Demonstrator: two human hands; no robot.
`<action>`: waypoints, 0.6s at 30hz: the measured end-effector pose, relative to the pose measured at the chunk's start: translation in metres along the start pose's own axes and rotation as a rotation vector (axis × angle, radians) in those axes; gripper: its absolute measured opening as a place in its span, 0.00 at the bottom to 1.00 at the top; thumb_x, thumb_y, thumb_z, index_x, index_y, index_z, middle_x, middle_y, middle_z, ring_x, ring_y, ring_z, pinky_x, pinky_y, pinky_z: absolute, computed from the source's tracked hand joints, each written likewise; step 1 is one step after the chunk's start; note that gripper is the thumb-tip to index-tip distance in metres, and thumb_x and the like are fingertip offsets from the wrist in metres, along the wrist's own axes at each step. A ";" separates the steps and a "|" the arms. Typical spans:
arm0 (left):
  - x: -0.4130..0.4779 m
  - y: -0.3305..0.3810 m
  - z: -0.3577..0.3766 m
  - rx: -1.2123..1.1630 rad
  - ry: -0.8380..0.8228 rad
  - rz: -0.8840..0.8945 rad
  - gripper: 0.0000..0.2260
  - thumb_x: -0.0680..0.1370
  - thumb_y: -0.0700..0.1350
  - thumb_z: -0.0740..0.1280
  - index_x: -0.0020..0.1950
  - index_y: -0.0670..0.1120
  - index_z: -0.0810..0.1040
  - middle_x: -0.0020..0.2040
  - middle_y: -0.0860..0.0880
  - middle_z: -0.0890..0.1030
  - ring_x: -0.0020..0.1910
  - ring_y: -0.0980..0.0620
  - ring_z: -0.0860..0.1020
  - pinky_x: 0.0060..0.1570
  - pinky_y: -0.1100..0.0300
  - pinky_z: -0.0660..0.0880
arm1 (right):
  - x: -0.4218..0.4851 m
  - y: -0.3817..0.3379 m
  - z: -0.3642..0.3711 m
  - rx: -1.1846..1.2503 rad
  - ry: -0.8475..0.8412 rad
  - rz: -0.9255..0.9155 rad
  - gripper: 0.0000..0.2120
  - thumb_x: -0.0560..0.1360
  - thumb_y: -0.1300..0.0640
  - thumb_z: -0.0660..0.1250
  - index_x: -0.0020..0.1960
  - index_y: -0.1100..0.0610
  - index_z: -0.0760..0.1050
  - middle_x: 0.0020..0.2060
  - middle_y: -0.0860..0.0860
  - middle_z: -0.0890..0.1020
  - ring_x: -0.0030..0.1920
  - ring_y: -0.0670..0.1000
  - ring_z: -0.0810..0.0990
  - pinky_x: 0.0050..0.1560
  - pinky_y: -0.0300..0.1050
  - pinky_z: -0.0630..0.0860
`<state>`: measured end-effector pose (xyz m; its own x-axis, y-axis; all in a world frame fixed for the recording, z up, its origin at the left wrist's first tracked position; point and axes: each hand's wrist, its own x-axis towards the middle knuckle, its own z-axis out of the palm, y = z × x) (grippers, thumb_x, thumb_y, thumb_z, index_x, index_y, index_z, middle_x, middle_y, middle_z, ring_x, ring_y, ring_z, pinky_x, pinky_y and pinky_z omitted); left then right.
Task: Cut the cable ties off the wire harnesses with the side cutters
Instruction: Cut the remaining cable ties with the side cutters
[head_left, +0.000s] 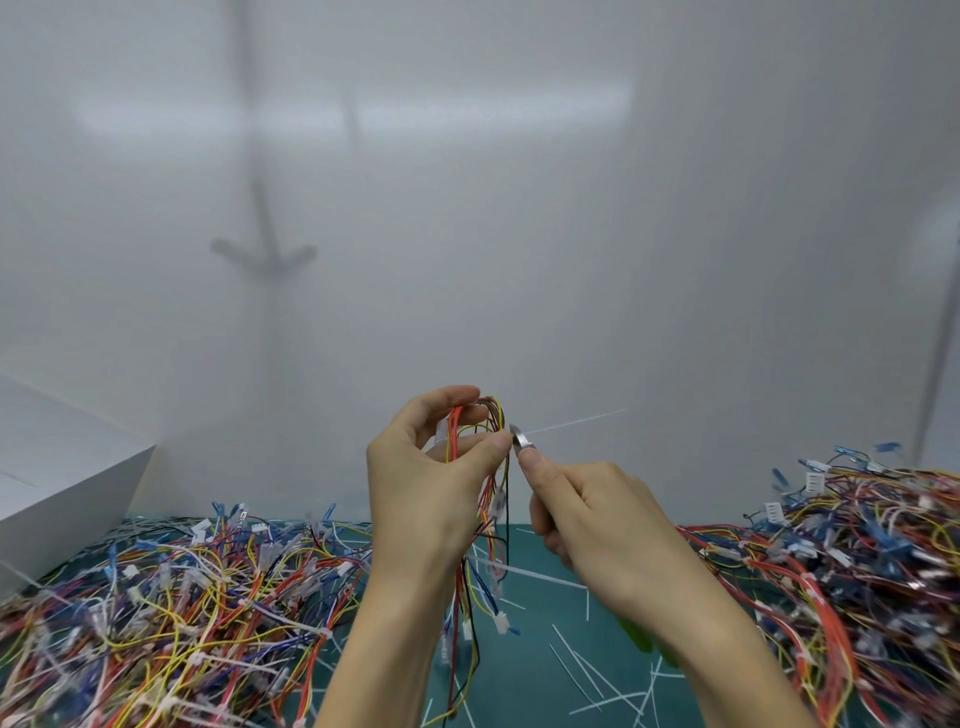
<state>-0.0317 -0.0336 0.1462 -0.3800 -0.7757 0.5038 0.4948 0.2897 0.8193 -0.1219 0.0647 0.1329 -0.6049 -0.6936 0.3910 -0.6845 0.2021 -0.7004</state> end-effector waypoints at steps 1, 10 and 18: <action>0.000 0.000 0.000 0.000 -0.002 -0.001 0.15 0.69 0.30 0.75 0.51 0.46 0.81 0.44 0.49 0.85 0.36 0.55 0.84 0.42 0.66 0.80 | 0.000 0.000 0.000 0.007 -0.001 0.004 0.31 0.78 0.33 0.51 0.30 0.55 0.73 0.22 0.45 0.75 0.28 0.47 0.73 0.38 0.45 0.71; 0.001 -0.005 -0.001 -0.009 -0.006 0.007 0.16 0.69 0.30 0.75 0.50 0.47 0.82 0.41 0.51 0.85 0.37 0.55 0.84 0.41 0.67 0.79 | 0.001 0.003 0.001 0.087 -0.020 0.039 0.27 0.78 0.32 0.52 0.32 0.47 0.77 0.21 0.46 0.75 0.26 0.46 0.71 0.36 0.43 0.71; 0.004 -0.009 -0.004 -0.066 0.018 -0.030 0.14 0.70 0.32 0.75 0.52 0.45 0.82 0.45 0.48 0.86 0.41 0.55 0.84 0.41 0.68 0.78 | 0.000 -0.001 0.001 0.303 -0.098 0.088 0.31 0.79 0.35 0.53 0.34 0.57 0.78 0.23 0.51 0.77 0.24 0.50 0.74 0.31 0.46 0.75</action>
<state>-0.0351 -0.0416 0.1400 -0.3822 -0.7935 0.4735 0.5342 0.2284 0.8139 -0.1209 0.0639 0.1331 -0.6040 -0.7491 0.2721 -0.4707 0.0598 -0.8803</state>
